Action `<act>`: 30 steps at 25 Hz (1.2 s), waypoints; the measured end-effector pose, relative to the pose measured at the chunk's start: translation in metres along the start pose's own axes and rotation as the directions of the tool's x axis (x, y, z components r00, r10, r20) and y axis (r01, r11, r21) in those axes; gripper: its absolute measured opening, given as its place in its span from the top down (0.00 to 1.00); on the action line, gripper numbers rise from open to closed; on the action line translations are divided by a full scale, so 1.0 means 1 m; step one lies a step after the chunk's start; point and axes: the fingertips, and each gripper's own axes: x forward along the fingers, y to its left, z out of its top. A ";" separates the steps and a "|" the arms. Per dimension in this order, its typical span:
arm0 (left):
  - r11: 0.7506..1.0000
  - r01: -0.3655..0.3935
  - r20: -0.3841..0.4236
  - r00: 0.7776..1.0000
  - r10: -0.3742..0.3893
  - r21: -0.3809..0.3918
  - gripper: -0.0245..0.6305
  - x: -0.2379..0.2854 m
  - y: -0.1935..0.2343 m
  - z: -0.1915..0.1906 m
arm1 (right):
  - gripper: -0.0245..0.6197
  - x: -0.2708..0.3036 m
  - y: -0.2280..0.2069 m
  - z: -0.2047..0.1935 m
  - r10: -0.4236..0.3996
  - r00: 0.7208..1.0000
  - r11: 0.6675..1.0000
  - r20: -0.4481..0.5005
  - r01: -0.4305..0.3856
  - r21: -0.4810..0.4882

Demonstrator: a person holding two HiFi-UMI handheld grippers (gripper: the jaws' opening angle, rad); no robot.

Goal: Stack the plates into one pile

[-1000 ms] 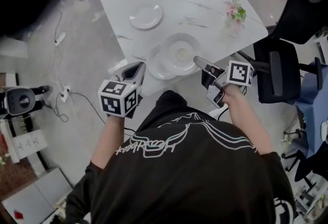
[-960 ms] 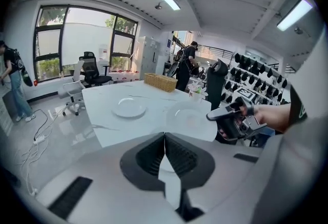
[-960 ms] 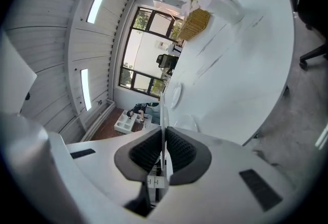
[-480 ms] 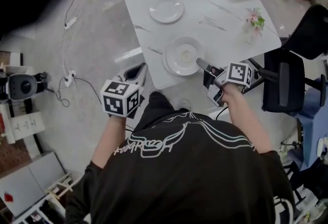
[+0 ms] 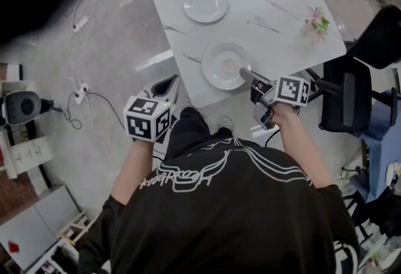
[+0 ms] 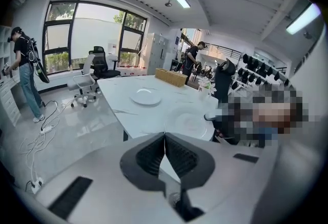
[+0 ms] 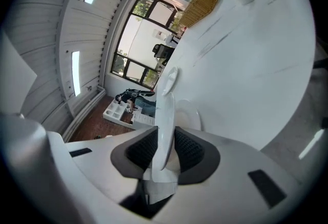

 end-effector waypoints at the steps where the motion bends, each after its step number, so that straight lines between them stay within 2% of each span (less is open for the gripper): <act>1: 1.000 0.002 -0.002 1.000 -0.002 0.004 0.93 0.001 0.000 -0.001 | 0.77 0.001 0.003 0.000 0.005 1.000 0.999 -0.006 -0.005 -0.034; 4: 1.000 0.012 -0.004 1.000 -0.012 0.004 0.93 0.005 0.000 -0.004 | 0.61 0.005 0.009 -0.003 -0.016 0.998 0.983 -0.056 0.006 -0.182; 6: 1.000 0.018 -0.005 1.000 -0.018 0.003 0.93 0.008 -0.002 -0.005 | 0.55 0.007 0.010 -0.010 -0.063 0.992 0.949 -0.108 0.026 -0.313; 8: 1.000 0.022 -0.004 1.000 -0.022 0.007 0.93 0.010 -0.004 -0.006 | 0.52 0.008 0.011 -0.019 -0.119 0.979 0.895 -0.164 0.035 -0.444; 12: 1.000 0.023 0.000 1.000 -0.023 0.009 0.93 0.013 -0.006 -0.007 | 0.48 0.007 0.008 -0.032 -0.235 0.944 0.757 -0.231 0.029 -0.652; 16: 1.000 0.023 0.001 1.000 -0.023 0.004 0.93 0.013 -0.010 -0.011 | 0.47 0.002 0.001 -0.043 -0.324 0.899 0.656 -0.295 -0.011 -0.755; 20: 1.000 0.019 0.002 1.000 -0.019 -0.007 0.93 0.014 -0.011 -0.016 | 0.46 -0.003 -0.009 -0.045 -0.426 0.851 0.553 -0.308 -0.025 -0.833; 22: 1.000 0.017 0.003 1.000 -0.017 -0.009 0.93 0.015 -0.012 -0.018 | 0.46 -0.004 -0.014 -0.049 -0.485 0.813 0.498 -0.323 -0.047 -0.866; 24: 1.000 0.016 0.005 1.000 -0.016 -0.012 0.93 0.015 -0.014 -0.022 | 0.46 -0.004 -0.021 -0.054 -0.549 0.763 0.449 -0.341 -0.076 -0.891; 27: 1.000 0.014 0.009 1.000 -0.014 -0.014 0.93 0.014 -0.019 -0.025 | 0.46 -0.005 -0.027 -0.060 -0.615 0.695 0.411 -0.372 -0.121 -0.904; 30: 1.000 0.008 0.010 1.000 -0.008 -0.002 0.93 0.015 -0.023 -0.028 | 0.47 -0.008 -0.031 -0.061 -0.645 0.658 0.403 -0.389 -0.139 -0.905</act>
